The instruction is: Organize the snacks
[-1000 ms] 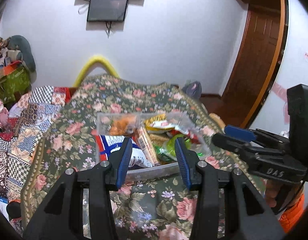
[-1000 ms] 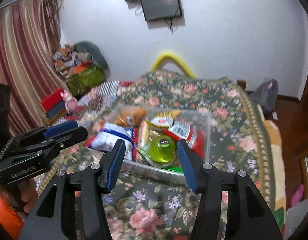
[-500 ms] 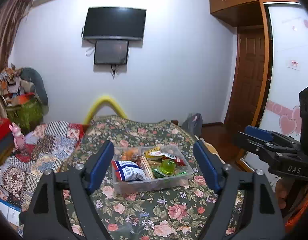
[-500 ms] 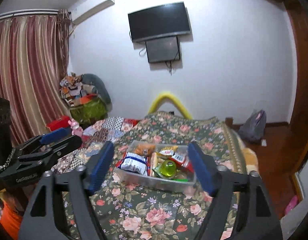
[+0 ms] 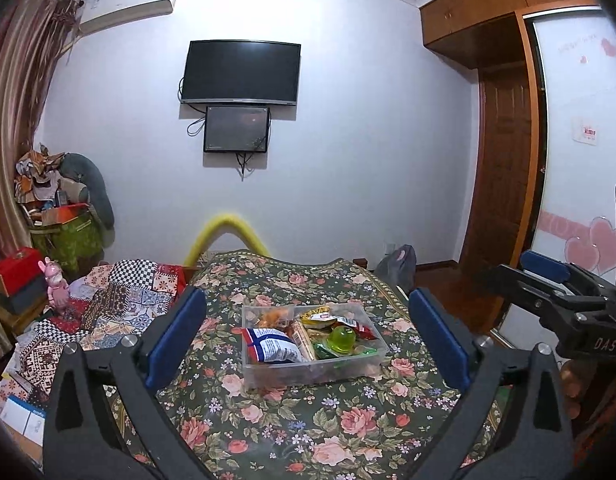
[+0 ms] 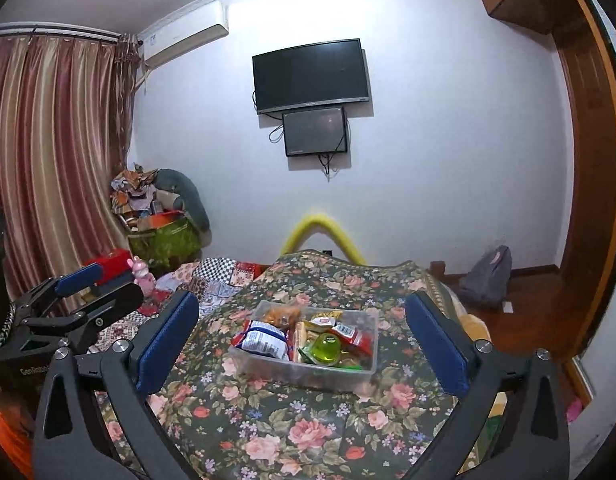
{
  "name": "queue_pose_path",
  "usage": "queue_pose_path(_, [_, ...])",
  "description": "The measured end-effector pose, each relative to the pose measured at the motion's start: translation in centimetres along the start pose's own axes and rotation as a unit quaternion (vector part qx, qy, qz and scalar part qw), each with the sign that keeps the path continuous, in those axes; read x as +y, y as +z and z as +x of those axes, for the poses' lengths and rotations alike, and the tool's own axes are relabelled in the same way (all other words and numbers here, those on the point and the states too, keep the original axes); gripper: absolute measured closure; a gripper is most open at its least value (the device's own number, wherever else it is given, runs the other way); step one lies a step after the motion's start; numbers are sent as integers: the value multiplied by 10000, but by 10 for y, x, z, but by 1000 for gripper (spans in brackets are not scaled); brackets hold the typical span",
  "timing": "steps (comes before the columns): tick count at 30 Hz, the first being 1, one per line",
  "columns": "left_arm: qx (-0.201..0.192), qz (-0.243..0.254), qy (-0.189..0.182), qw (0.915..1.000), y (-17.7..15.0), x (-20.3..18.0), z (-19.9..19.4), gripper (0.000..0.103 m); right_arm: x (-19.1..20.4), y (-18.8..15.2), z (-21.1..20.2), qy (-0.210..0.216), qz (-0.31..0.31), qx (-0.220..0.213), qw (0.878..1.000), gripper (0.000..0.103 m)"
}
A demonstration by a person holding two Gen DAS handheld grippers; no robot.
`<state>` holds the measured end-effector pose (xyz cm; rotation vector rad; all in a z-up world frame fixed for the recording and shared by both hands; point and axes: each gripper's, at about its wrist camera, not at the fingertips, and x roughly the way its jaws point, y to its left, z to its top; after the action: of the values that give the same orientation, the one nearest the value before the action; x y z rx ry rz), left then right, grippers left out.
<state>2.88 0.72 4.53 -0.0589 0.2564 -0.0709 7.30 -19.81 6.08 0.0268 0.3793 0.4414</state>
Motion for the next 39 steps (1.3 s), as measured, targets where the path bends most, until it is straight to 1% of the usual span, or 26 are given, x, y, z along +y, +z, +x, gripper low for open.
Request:
queue_pose_path(6, [-10, 1, -26, 10000, 0, -1, -5, 0, 4, -6, -10, 28, -26, -28, 10000, 0])
queue_pose_path(39, [54, 71, -96, 9999, -7, -4, -5, 0, 6, -10, -15, -94, -54, 2, 9999, 0])
